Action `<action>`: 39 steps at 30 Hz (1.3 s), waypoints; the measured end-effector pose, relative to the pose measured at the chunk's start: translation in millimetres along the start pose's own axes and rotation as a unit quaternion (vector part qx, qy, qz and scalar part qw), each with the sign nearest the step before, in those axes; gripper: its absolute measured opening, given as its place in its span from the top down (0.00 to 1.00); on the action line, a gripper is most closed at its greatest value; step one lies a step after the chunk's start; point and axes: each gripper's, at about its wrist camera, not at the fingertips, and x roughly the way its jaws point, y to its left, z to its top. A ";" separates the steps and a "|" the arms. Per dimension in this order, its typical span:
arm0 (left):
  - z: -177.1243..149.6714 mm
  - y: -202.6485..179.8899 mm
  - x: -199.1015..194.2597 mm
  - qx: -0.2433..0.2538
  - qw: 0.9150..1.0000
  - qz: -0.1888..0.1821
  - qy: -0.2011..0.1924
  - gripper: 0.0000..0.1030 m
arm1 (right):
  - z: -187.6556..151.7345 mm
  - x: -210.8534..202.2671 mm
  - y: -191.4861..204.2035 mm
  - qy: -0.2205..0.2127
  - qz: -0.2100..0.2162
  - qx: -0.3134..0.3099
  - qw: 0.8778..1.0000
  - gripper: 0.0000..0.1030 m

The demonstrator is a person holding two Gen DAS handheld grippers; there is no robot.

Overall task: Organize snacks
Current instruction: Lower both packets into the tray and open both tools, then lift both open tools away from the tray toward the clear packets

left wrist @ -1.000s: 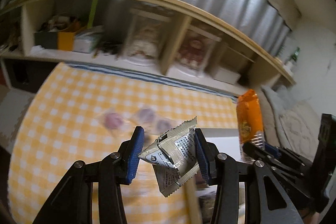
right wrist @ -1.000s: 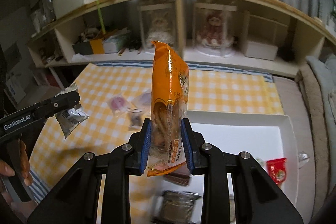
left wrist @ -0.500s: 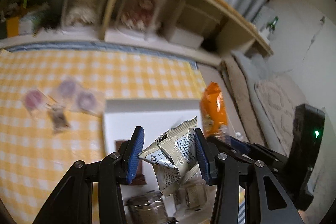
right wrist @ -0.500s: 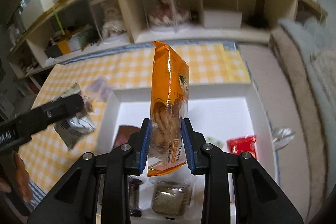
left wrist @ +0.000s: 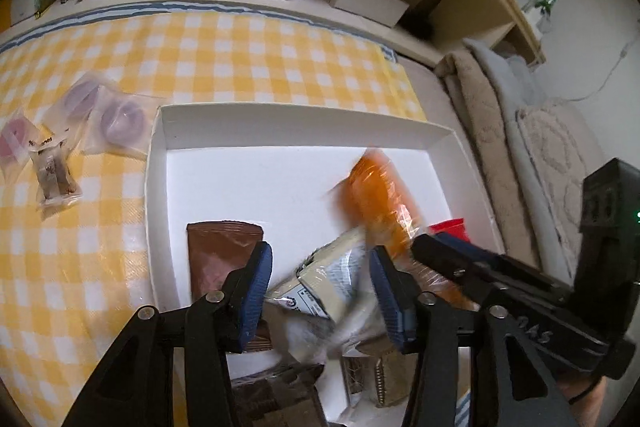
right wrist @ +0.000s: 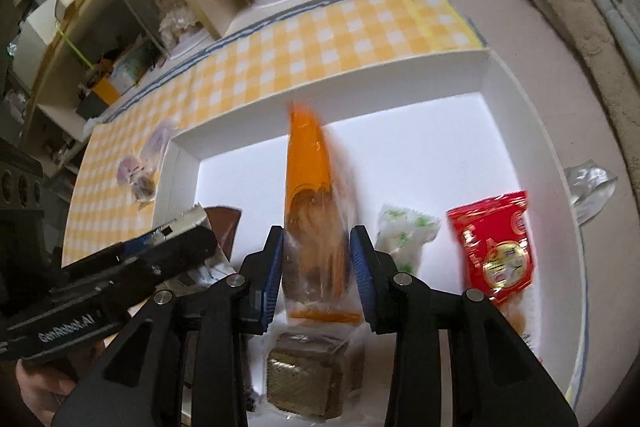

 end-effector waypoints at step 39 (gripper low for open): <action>-37.3 -8.6 -114.1 0.076 0.993 0.064 -0.059 0.00 | -24.9 -76.5 15.5 -0.073 -0.071 -0.034 0.994 0.00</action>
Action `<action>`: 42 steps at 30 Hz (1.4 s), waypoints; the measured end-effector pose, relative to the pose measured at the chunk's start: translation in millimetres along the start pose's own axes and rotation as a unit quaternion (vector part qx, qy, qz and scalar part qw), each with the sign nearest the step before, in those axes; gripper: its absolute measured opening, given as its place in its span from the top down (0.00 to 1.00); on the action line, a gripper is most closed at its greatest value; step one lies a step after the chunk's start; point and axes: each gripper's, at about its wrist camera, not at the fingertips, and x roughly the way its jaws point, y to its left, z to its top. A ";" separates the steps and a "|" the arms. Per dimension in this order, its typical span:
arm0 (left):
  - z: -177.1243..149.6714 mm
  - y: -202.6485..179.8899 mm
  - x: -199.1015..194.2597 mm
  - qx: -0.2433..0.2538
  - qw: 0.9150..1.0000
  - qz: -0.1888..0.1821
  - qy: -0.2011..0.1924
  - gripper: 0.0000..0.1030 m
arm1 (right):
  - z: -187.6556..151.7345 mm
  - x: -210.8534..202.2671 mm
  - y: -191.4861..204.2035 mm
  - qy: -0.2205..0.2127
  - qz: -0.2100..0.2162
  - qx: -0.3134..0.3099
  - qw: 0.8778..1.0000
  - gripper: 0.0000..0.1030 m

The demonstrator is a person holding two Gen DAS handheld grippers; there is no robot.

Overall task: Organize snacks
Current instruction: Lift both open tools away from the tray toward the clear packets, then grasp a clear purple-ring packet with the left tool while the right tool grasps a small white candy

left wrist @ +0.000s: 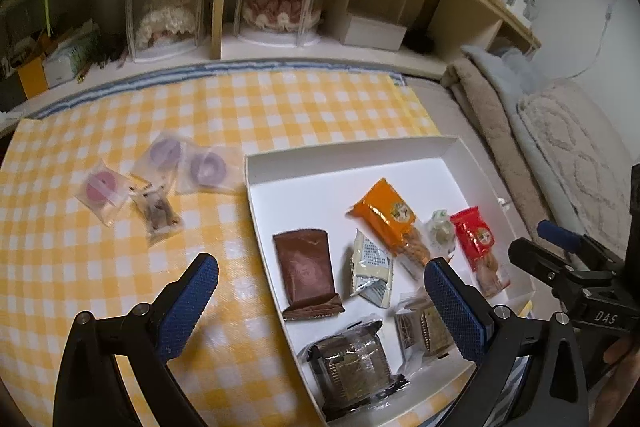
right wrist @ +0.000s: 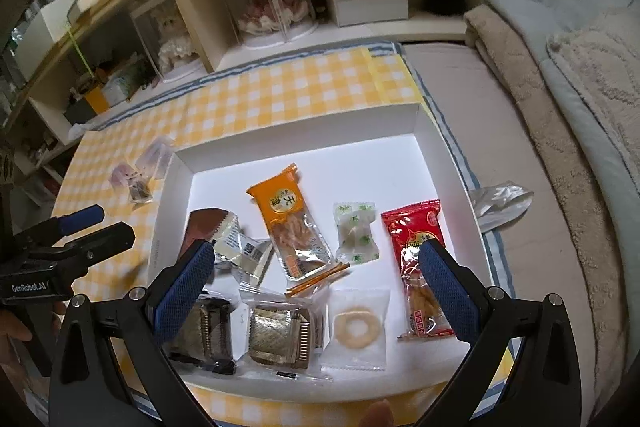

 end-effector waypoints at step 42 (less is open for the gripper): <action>46.5 207.7 -40.3 -0.089 0.993 0.044 -0.070 0.06 | 49.7 52.1 199.4 -0.059 0.123 -0.133 0.982 0.09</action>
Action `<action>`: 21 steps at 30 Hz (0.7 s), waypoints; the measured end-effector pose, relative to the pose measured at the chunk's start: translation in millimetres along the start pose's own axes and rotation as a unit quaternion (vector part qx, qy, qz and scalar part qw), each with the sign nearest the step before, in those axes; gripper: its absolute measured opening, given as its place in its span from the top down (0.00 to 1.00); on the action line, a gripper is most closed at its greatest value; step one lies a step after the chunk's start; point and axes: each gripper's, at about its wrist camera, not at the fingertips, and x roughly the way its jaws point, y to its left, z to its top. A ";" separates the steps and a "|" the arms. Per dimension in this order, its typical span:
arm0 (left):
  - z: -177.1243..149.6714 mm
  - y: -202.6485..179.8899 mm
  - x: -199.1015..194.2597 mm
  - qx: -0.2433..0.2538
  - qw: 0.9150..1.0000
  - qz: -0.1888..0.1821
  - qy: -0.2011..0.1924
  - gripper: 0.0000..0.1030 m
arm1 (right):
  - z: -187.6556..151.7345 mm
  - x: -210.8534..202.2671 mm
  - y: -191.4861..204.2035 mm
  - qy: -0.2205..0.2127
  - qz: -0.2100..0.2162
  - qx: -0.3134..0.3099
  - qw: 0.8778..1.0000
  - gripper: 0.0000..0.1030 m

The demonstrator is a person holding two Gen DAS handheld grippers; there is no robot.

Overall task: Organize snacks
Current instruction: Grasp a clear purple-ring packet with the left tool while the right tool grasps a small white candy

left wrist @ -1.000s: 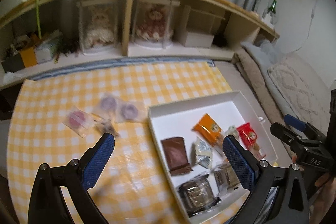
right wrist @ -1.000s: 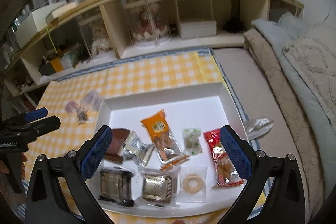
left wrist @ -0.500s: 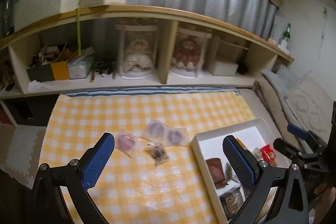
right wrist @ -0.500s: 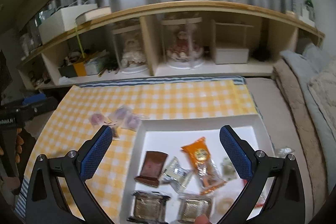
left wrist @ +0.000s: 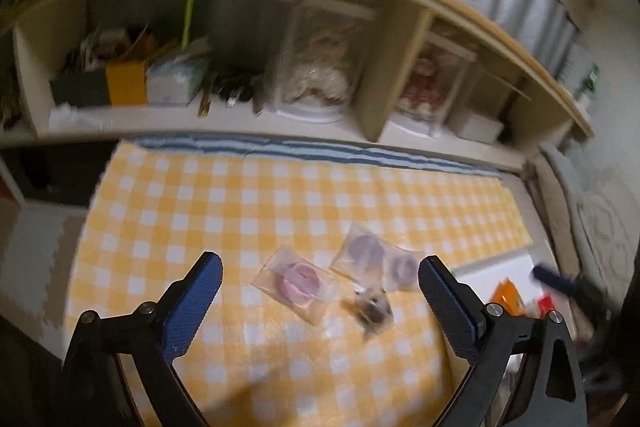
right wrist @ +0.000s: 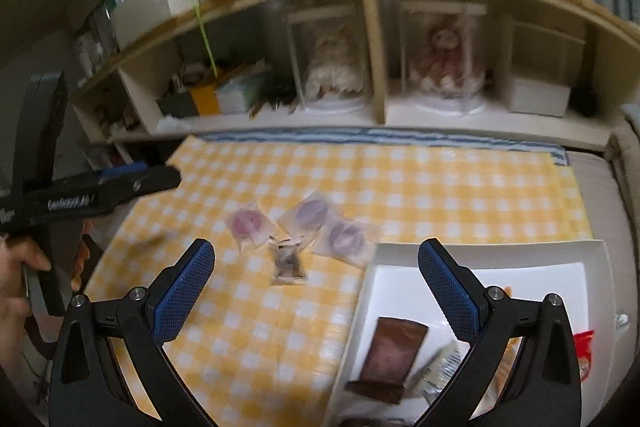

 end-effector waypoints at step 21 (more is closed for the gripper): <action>-7.5 -17.7 189.1 0.047 0.989 0.113 0.087 0.00 | -31.7 140.2 25.6 0.128 0.030 -0.023 0.991 0.44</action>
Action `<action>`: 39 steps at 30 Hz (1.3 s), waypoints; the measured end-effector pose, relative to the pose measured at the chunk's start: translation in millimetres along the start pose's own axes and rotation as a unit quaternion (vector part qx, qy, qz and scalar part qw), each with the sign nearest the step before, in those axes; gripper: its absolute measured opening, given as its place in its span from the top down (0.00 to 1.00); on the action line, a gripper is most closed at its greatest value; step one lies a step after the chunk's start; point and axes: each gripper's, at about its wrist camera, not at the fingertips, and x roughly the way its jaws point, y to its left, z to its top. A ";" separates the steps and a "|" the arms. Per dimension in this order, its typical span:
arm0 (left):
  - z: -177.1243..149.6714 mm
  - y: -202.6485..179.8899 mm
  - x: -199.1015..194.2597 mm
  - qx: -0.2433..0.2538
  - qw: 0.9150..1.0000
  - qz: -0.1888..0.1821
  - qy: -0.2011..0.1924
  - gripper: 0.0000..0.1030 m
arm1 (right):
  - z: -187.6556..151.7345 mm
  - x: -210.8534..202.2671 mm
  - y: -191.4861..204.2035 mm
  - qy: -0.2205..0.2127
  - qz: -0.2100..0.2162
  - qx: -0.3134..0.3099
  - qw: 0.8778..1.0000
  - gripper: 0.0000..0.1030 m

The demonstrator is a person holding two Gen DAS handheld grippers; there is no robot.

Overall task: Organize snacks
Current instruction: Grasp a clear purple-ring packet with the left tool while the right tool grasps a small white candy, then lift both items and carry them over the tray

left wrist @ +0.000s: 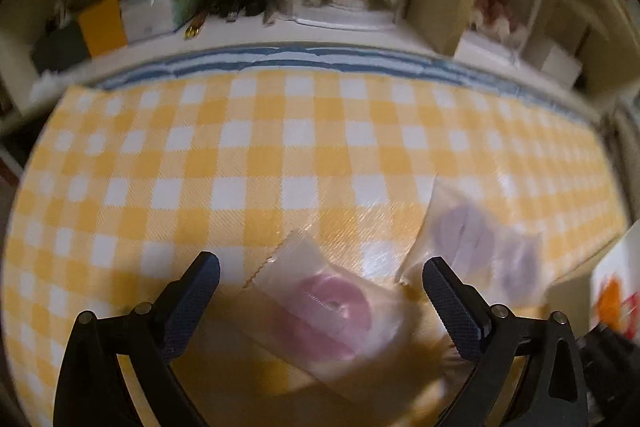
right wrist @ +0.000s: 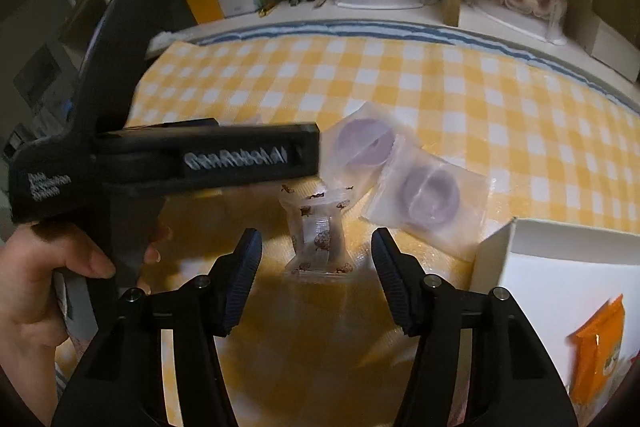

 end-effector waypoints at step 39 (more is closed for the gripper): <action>-32.5 16.0 -26.7 0.085 0.995 -0.033 -0.030 0.54 | -24.7 -42.1 4.3 -0.004 -0.033 -0.009 0.999 0.71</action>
